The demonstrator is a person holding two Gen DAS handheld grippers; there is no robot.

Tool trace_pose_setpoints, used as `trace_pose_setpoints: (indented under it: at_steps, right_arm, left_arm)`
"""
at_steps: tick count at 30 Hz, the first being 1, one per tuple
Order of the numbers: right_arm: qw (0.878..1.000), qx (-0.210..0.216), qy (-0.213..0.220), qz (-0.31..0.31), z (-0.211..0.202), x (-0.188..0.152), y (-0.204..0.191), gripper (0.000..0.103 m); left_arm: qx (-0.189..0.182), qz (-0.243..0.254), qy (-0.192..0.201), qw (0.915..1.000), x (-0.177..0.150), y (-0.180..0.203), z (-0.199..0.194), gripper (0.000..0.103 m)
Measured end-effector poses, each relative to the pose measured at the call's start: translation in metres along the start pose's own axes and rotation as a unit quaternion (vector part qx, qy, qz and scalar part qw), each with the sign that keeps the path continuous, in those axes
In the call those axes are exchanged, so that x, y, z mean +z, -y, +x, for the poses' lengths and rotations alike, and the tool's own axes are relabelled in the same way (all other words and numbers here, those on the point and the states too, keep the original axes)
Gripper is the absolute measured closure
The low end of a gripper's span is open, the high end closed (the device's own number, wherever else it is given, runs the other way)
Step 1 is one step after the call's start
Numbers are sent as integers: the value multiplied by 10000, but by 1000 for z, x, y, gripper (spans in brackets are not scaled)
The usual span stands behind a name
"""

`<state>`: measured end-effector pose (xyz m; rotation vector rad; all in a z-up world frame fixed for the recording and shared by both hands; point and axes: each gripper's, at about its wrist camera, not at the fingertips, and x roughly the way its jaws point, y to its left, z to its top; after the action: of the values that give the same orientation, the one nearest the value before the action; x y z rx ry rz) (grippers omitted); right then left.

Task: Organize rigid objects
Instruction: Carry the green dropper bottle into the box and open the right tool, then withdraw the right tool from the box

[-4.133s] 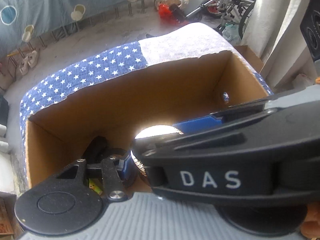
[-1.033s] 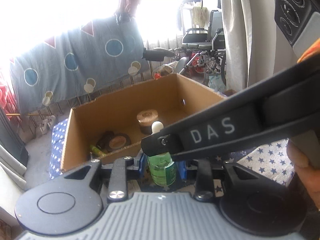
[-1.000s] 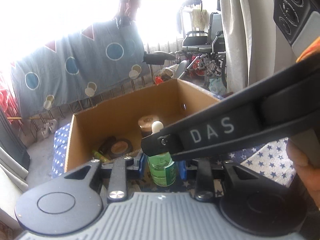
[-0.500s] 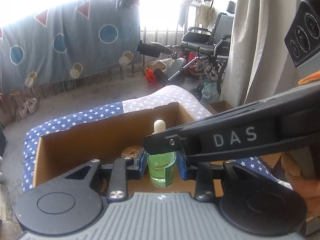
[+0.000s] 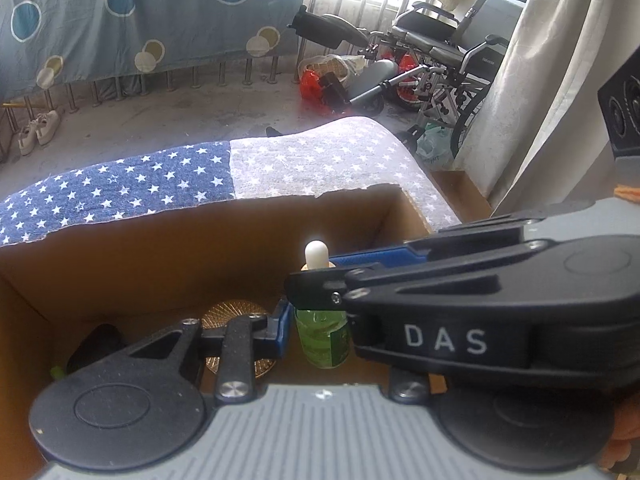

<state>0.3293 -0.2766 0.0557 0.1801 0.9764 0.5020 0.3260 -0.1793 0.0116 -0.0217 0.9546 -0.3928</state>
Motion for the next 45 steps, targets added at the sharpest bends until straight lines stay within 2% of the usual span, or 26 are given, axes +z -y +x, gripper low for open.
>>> trace_pose_setpoints:
  at_steps: [3,8,15,17,22,26,31,34,37,42,45]
  right_arm:
    - [9996,-197,-104,-175,12,3,4,81]
    - [9963,-543,-257,-614,22,7,-3,81]
    - [9946,-688,-285,-717,19,10,-3,79]
    - [9952,-687,-266,-651,15,10,-2,79]
    - [9980,-488,81,-383,-14,8,-6,78]
    - [9973,-296,656,-160,-63,-7,-20,72]
    - [9883,-106,1506,199,-134,-59,-48,58]
    - [9801,-18,1947,391,-170,-109,-70,52]
    - [9723,28,2226,709,-189,-158,-88,47]
    - [9631,-34,2403,1213,-193,-223,-112,40]
    - [9635,-161,2337,1295,-186,-241,-122,40]
  left_arm:
    - [-107,-68,-129,9998,-3,-1,6,67]
    - [-375,-214,-411,9982,-2,-2,19,66]
    - [-369,-221,-407,9982,-1,-2,17,66]
    - [-358,-219,-358,9985,-1,-2,13,62]
    - [-304,-156,-40,9994,-6,-1,-16,50]
    - [-347,-78,336,9988,-18,1,-59,39]
    - [-645,86,970,9932,-54,5,-132,18]
    - [-693,364,1362,9876,-90,5,-175,10]
    - [-692,345,1501,9856,-126,-3,-205,10]
    - [-1316,91,1592,9784,-177,-29,-231,10]
    - [-1109,165,1599,9807,-199,-36,-237,10]
